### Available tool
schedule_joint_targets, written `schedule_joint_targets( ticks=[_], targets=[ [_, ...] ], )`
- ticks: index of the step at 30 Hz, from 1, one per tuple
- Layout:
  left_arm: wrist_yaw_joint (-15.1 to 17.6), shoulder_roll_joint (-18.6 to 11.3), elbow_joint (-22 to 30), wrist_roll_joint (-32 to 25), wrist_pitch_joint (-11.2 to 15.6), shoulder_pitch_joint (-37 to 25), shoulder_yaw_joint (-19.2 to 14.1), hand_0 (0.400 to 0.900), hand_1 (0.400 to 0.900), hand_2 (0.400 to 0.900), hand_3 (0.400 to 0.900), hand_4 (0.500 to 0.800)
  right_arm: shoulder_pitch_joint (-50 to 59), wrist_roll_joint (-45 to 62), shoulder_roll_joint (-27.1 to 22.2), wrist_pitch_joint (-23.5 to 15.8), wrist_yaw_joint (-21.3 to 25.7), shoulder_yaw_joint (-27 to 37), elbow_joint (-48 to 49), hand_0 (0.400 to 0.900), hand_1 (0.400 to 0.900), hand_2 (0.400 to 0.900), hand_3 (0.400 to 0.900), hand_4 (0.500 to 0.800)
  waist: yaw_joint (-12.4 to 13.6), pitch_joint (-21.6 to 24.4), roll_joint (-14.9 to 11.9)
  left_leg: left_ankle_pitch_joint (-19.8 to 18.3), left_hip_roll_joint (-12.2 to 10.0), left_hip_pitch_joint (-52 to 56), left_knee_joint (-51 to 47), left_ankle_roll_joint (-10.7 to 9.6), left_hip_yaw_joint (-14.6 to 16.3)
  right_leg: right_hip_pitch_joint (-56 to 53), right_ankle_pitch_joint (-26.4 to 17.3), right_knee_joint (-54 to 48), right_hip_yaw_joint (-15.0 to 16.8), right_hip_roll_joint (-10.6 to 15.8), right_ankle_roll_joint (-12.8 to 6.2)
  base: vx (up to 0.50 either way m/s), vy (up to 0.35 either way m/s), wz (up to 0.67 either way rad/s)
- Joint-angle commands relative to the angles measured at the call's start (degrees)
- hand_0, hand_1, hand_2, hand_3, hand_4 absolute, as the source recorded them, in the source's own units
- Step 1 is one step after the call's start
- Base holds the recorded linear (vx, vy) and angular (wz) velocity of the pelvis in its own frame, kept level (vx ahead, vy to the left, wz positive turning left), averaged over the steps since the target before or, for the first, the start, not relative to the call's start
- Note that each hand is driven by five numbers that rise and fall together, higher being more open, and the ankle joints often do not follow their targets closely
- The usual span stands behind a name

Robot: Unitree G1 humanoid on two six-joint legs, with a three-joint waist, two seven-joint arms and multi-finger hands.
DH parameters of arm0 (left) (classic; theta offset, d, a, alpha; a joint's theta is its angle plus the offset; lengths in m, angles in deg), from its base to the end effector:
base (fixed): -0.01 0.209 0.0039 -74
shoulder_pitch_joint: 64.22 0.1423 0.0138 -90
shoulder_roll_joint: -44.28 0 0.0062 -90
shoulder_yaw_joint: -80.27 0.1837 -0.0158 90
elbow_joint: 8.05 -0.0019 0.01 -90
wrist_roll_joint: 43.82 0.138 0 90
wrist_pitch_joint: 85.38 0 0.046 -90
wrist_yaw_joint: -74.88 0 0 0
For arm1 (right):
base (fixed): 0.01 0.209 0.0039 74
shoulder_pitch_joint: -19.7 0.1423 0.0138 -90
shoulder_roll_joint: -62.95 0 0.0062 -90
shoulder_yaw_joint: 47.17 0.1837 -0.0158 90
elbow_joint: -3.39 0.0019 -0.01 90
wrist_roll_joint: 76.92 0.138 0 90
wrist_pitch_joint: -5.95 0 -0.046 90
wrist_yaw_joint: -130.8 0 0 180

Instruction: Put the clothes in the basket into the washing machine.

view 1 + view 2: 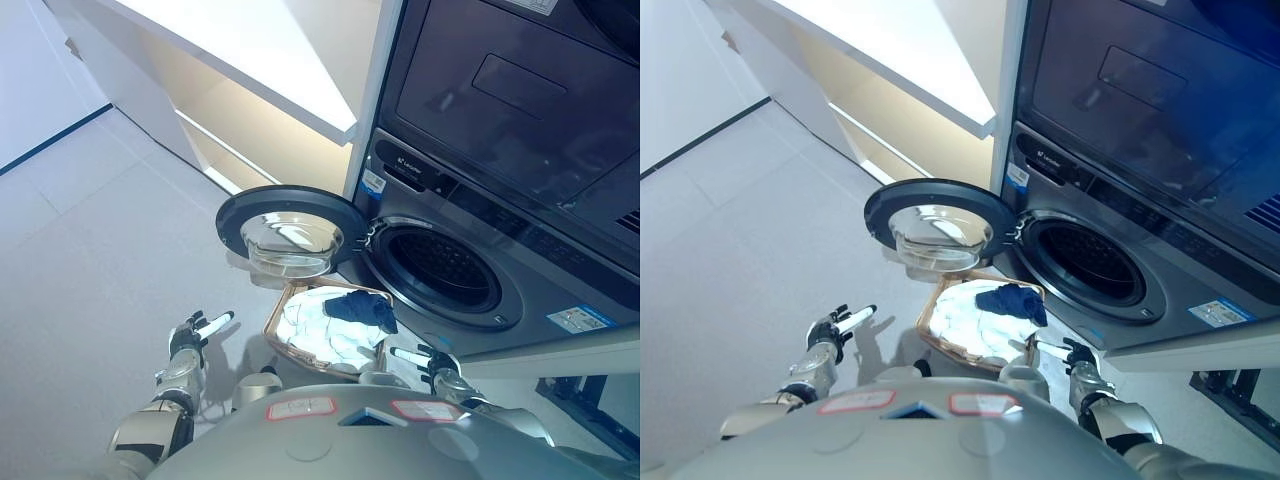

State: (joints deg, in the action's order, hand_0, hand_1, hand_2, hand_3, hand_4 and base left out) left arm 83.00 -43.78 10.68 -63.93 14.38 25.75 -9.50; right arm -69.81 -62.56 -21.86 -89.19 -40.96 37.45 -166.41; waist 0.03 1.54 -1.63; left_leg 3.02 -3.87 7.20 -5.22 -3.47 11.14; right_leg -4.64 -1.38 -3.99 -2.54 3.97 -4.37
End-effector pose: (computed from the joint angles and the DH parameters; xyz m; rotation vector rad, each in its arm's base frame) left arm 0.0763 0.2378 -0.1099 0.0156 1.0284 0.4914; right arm 0.0497 -0.2141 -0.1229 -0.1165 1.2768 -0.3450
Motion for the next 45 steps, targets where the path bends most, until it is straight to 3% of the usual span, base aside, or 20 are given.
schedule_joint_targets(
  ticks=[1, 8, 11, 18, 21, 26, 35, 42, 43, 45],
  targets=[
    [-0.2, -1.0, -1.3, 0.2, 2.6, -4.0, -1.6, 0.900, 0.900, 0.900, 0.900, 0.800, 4.3, -0.6, -2.0, -2.2, 1.3, -0.8, -2.1, 0.900, 0.900, 0.900, 0.900, 0.800, 0.5, 0.8, -0.3, -3.6, 3.2, -0.8, 0.2, 1.1, -2.8, 1.9, -2.4, 2.3, -3.2, -0.2, -2.52, 0.00, 0.000, 0.00],
    [0.3, -1.3, -0.2, 0.0, 2.6, -3.7, -1.7, 0.900, 0.900, 0.900, 0.900, 0.800, 4.8, -6.4, -2.6, -1.2, 2.4, -3.8, -1.5, 0.900, 0.900, 0.900, 0.900, 0.800, 0.9, 0.4, -0.5, -3.5, 3.2, -1.0, 0.2, 1.2, -3.0, 2.1, -2.4, 2.4, -3.4, -0.2, -2.50, 0.00, -0.004, 0.06],
    [1.4, -1.0, 1.7, 2.2, 2.6, -3.6, -0.8, 0.900, 0.900, 0.900, 0.900, 0.800, 6.5, -21.9, -3.5, 0.8, 4.4, -12.8, 0.5, 0.900, 0.900, 0.900, 0.900, 0.800, 1.7, -0.6, -0.8, -3.0, 3.2, -1.9, 0.2, 1.3, -3.7, 2.9, -2.4, 2.8, -3.8, -0.2, -2.30, -0.03, -0.018, 0.18],
    [2.3, -1.1, 3.6, 2.3, 3.1, -4.0, -0.4, 0.900, 0.900, 0.900, 0.900, 0.800, 10.9, -35.2, -6.4, 2.0, 5.0, -21.0, 4.0, 0.900, 0.900, 0.900, 0.900, 0.800, 2.5, -4.2, -1.0, -1.7, 3.1, -5.1, 0.7, 1.5, -4.5, 6.5, -2.4, 4.8, -4.3, -0.1, -2.20, -0.08, -0.012, 0.15],
    [4.8, -1.3, 4.2, 0.1, 3.6, -10.3, 2.1, 0.900, 0.900, 0.900, 0.900, 0.800, 18.7, -39.2, -8.1, 3.1, 6.8, -25.6, 5.3, 0.900, 0.900, 0.900, 0.900, 0.800, 2.7, -10.8, -1.0, -1.9, 3.0, -13.9, 7.0, 1.8, -5.1, 14.8, -2.4, 10.5, -4.4, 0.5, -1.51, -0.30, -0.015, 0.23],
    [7.6, -0.8, 6.2, -2.1, 4.1, -16.5, 5.0, 0.900, 0.900, 0.900, 0.900, 0.800, 26.2, -41.9, -9.6, 3.9, 9.2, -29.0, 8.5, 0.900, 0.900, 0.900, 0.900, 0.800, 2.6, -14.9, -0.9, -3.4, 2.9, -23.9, 15.0, 1.7, -5.6, 24.1, -1.5, 17.2, -5.6, 1.7, -1.05, -0.14, -0.010, 0.11],
    [11.4, -0.9, 5.7, -3.9, 4.4, -28.2, 9.3, 0.900, 0.900, 0.900, 0.900, 0.800, 37.3, -42.8, -11.8, 4.8, 12.2, -32.5, 7.7, 0.900, 0.900, 0.900, 0.900, 0.800, 1.4, -17.4, 0.6, -6.0, 1.3, -41.7, 27.3, 0.7, -5.2, 41.0, 1.5, 29.7, -6.8, 4.4, -1.35, -0.09, 0.001, 0.19],
    [14.7, -3.6, 5.0, -5.2, 3.7, -41.3, 12.0, 0.900, 0.900, 0.900, 0.900, 0.800, 48.2, -42.3, -13.7, 6.5, 13.9, -34.6, 4.6, 0.900, 0.900, 0.900, 0.900, 0.800, 0.5, -17.7, 2.1, -7.9, 0.5, -56.9, 37.6, 0.5, -5.7, 55.7, 4.2, 41.0, -7.0, 6.1, -1.39, -0.03, -0.005, 0.15],
    [15.0, -4.1, 4.1, -5.2, 3.2, -43.9, 12.6, 0.900, 0.900, 0.900, 0.900, 0.800, 50.4, -42.5, -13.8, 7.1, 14.2, -35.1, 3.2, 0.900, 0.900, 0.900, 0.900, 0.800, 0.5, -17.7, 2.6, -10.7, 0.1, -59.5, 41.0, 0.2, -6.1, 58.4, 6.8, 44.7, -6.4, 6.2, -1.79, 0.06, 0.001, 0.00],
    [15.8, -4.9, 3.0, -5.5, 2.6, -47.6, 13.3, 0.900, 0.900, 0.900, 0.900, 0.800, 54.0, -42.2, -14.4, 7.4, 14.4, -35.8, 2.1, 0.900, 0.900, 0.900, 0.900, 0.800, 0.3, -17.3, 3.0, -11.8, -0.1, -63.1, 43.9, 0.1, -6.0, 62.0, 7.8, 47.3, -6.2, 6.3, -1.64, 0.04, 0.001, -0.02]
  ],
)
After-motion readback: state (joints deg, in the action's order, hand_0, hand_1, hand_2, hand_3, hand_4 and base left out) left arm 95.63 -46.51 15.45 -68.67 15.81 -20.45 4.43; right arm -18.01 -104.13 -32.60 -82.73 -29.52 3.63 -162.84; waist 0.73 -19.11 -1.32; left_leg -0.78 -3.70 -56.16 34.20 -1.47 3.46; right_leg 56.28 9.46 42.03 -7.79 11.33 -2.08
